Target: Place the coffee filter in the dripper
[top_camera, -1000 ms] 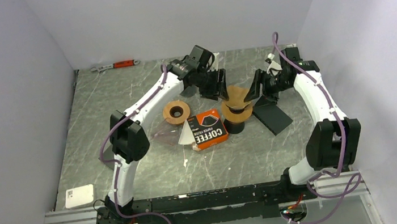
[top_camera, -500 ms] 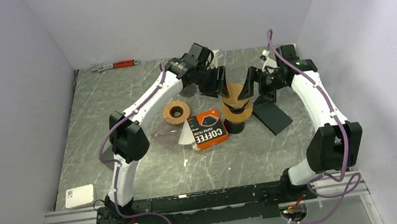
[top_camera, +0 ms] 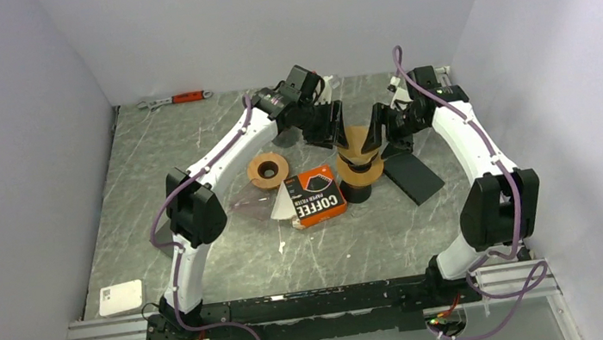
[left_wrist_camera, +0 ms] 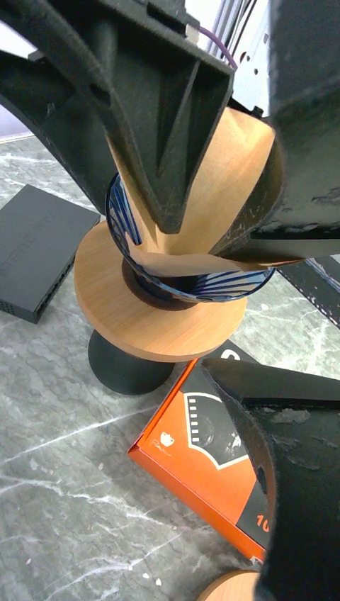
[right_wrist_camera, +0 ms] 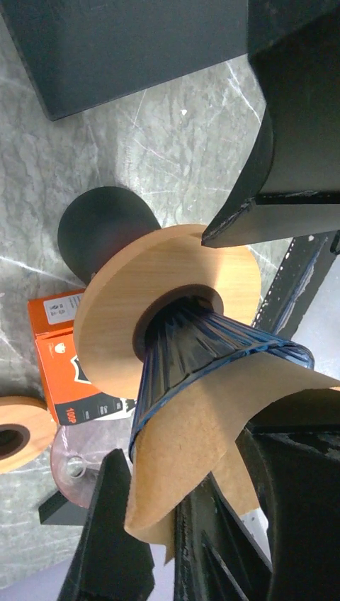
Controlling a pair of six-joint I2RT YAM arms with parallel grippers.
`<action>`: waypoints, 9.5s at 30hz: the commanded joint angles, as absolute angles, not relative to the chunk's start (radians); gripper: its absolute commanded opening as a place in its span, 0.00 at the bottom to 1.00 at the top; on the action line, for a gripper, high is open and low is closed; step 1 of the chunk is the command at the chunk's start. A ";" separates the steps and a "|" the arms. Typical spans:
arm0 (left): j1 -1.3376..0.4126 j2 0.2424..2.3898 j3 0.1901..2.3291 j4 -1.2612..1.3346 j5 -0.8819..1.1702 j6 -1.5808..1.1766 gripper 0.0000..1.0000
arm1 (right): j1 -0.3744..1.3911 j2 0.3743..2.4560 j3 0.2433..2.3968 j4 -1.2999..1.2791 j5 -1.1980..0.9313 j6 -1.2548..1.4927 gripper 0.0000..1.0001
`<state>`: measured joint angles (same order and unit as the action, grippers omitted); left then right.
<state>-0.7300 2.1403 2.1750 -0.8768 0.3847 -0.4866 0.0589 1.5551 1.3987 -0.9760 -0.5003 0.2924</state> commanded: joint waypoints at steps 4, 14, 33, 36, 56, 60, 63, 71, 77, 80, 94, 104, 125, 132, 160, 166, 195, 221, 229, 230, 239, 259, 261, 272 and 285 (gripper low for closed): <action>-0.734 2.135 2.177 -0.848 0.419 -0.477 0.54 | 0.059 1.564 1.415 -0.957 -0.466 0.306 0.59; -0.742 2.149 2.162 -0.874 0.402 -0.454 0.52 | 0.060 1.572 1.388 -0.960 -0.461 0.299 0.48; -0.752 2.150 2.191 -0.882 0.375 -0.417 0.57 | 0.060 1.552 1.456 -0.999 -0.486 0.264 0.55; -0.750 2.144 2.206 -0.878 0.370 -0.412 0.58 | 0.061 1.541 1.503 -1.020 -0.487 0.267 0.61; -0.729 2.046 2.216 -0.845 0.368 -0.434 0.70 | 0.034 1.491 1.593 -1.086 -0.480 0.312 0.69; -0.715 2.028 2.200 -0.856 0.376 -0.425 0.69 | 0.022 1.488 1.591 -1.085 -0.480 0.317 0.63; -0.713 2.007 2.160 -0.825 0.397 -0.423 0.67 | 0.014 1.486 1.576 -1.078 -0.483 0.325 0.56; -0.713 2.017 2.131 -0.817 0.431 -0.445 0.58 | 0.008 1.484 1.516 -1.061 -0.503 0.325 0.39; -0.713 2.010 2.083 -0.796 0.435 -0.448 0.49 | 0.008 1.479 1.467 -1.055 -0.512 0.316 0.28; -0.713 2.013 2.068 -0.795 0.439 -0.448 0.48 | 0.008 1.479 1.453 -1.055 -0.512 0.311 0.28; -0.728 2.045 2.060 -0.828 0.422 -0.424 0.48 | 0.008 1.490 1.415 -1.048 -0.510 0.291 0.29; -0.737 2.053 2.085 -0.850 0.403 -0.405 0.54 | 0.008 1.504 1.421 -1.041 -0.510 0.286 0.30; -0.735 1.922 2.003 -0.615 0.351 -0.392 0.76 | 0.008 1.438 1.566 -1.047 -0.464 0.308 0.54; -0.724 1.807 1.871 -0.407 0.321 -0.381 0.81 | 0.008 1.421 1.605 -1.017 -0.454 0.316 0.66; -0.786 2.065 2.187 -0.858 0.330 -0.357 0.74 | 0.087 1.548 1.500 -1.082 -0.421 0.252 0.86; -0.795 2.109 2.197 -0.886 0.313 -0.367 0.71 | 0.124 1.573 1.471 -1.067 -0.377 0.250 0.74; -0.796 2.114 2.172 -0.870 0.260 -0.348 0.63 | 0.145 1.593 1.549 -1.110 -0.351 0.237 0.69; -0.798 2.153 2.167 -0.867 0.284 -0.347 0.64 | 0.110 1.629 1.456 -1.091 -0.356 0.237 0.68; -0.798 2.161 2.167 -0.872 0.286 -0.338 0.65 | 0.110 1.625 1.430 -1.081 -0.362 0.236 0.63; -0.798 2.160 2.165 -0.871 0.287 -0.338 0.65 | 0.110 1.624 1.428 -1.080 -0.362 0.236 0.61; -0.798 2.154 2.158 -0.862 0.289 -0.336 0.67 | 0.110 1.612 1.414 -1.075 -0.359 0.232 0.59; -0.796 2.022 2.176 -0.799 0.237 -0.333 0.80 | 0.109 1.606 1.639 -1.195 -0.320 0.231 0.72; -0.796 2.006 2.174 -0.795 0.234 -0.328 0.80 | 0.108 1.603 1.656 -1.204 -0.313 0.232 0.72; -0.763 1.903 2.073 -0.721 0.208 -0.333 0.81 | 0.041 1.579 1.708 -1.208 -0.380 0.256 0.73; -0.595 1.707 1.776 -0.557 0.110 -0.515 0.83 | 0.027 1.557 1.803 -1.154 -0.466 0.276 0.80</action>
